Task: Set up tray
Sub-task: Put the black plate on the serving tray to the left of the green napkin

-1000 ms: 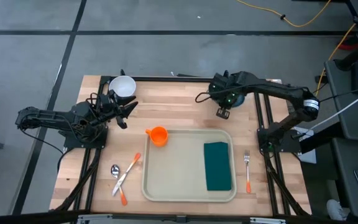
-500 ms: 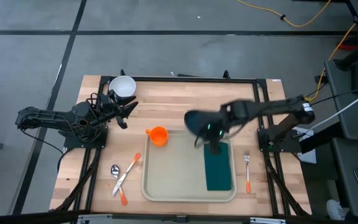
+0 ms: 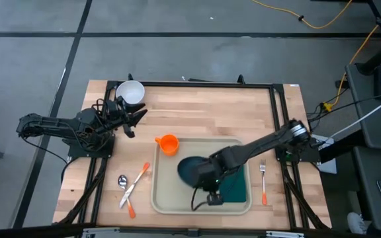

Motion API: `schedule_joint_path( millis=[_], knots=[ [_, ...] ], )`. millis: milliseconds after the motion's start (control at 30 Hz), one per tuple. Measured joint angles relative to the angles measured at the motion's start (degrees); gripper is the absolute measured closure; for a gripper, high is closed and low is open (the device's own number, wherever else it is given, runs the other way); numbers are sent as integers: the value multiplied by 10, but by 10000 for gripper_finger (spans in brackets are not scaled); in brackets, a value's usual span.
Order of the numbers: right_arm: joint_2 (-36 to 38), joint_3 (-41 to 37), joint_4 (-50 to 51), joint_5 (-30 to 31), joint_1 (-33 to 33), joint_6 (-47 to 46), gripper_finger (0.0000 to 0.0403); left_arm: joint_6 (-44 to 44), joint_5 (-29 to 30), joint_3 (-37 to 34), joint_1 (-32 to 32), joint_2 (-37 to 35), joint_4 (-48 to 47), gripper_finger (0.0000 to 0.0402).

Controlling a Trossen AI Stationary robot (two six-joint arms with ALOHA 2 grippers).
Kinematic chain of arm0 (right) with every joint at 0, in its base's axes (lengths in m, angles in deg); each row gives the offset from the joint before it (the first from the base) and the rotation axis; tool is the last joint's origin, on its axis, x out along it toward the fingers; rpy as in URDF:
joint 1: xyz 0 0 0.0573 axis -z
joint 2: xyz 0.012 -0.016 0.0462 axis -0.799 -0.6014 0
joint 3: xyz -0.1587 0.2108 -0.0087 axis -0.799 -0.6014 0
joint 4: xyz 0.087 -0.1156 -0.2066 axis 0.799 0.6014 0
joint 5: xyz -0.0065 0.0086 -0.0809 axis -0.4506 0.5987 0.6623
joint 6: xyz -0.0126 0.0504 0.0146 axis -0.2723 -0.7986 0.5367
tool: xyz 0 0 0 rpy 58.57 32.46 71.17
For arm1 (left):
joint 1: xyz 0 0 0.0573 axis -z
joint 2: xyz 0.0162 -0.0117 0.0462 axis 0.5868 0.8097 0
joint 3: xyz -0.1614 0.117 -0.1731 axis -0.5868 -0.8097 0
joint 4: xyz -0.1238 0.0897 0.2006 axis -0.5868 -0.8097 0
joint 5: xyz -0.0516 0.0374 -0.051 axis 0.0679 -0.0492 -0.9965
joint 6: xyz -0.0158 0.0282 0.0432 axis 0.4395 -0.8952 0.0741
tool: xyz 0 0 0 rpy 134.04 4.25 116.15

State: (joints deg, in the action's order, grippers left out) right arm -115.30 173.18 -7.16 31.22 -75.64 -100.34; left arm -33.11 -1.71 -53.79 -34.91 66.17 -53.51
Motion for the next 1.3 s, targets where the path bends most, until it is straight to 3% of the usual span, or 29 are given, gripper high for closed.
schedule_joint_path(
  millis=[333,600,1300],
  knots=[
    [-74,31,-70,-35,-1,87,394,14,13,0,0,0,-1,258],
    [-85,32,-157,-36,-5,86,394,23,12,0,0,0,-8,258],
    [-158,32,-225,-18,-9,67,394,34,8,0,0,0,-21,258]
  ],
)
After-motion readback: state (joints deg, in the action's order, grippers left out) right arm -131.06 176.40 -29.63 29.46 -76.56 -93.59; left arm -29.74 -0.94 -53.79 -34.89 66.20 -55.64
